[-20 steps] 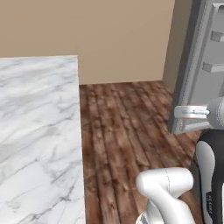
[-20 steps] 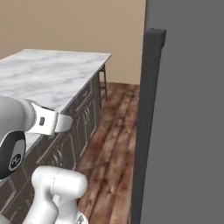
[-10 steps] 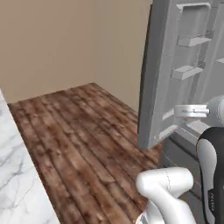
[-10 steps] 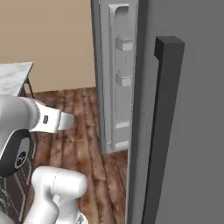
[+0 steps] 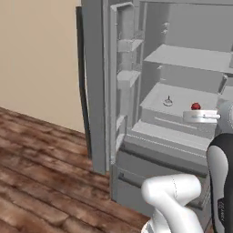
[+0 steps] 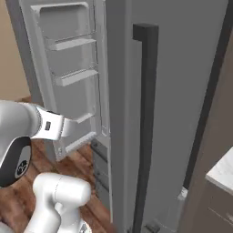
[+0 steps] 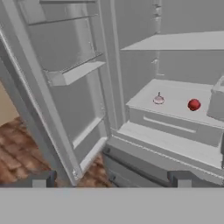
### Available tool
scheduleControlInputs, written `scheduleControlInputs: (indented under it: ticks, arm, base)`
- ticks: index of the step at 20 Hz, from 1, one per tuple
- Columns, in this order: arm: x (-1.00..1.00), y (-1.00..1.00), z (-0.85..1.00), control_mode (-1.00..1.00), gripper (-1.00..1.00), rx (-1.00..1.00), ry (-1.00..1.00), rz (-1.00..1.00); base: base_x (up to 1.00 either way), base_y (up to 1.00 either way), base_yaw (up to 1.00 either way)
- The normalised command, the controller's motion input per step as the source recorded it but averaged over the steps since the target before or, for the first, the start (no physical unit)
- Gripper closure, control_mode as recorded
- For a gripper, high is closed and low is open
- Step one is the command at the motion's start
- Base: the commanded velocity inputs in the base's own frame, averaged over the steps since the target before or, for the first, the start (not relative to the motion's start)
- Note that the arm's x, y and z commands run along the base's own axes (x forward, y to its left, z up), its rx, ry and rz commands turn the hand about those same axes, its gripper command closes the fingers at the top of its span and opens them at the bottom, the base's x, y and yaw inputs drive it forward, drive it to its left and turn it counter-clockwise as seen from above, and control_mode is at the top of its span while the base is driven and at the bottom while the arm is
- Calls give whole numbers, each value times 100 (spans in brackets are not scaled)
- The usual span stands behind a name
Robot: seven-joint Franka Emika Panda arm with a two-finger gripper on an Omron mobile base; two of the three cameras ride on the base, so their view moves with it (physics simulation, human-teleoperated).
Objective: Retrieve the bottle and the shaker from the cabinet and place them next to the mixing bowl on the counter. Then add garlic from the fridge to the mixing bowl.
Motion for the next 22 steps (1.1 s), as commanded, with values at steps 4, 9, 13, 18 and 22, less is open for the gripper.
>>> scheduleControlInputs:
  ticks: [4,9,13,18,22]
  arm:
    - [0,0,0,100,-100,0,0,0]
    - [0,0,0,100,-100,0,0,0]
    - [0,0,0,100,-100,0,0,0]
    - [0,0,0,100,-100,0,0,0]
    - [0,0,0,100,-100,0,0,0]
  base:
    - [82,60,-45]
    - [-8,-23,-24]
    - [-32,-34,-45]
    - [30,17,-50]
    - [3,23,-26]
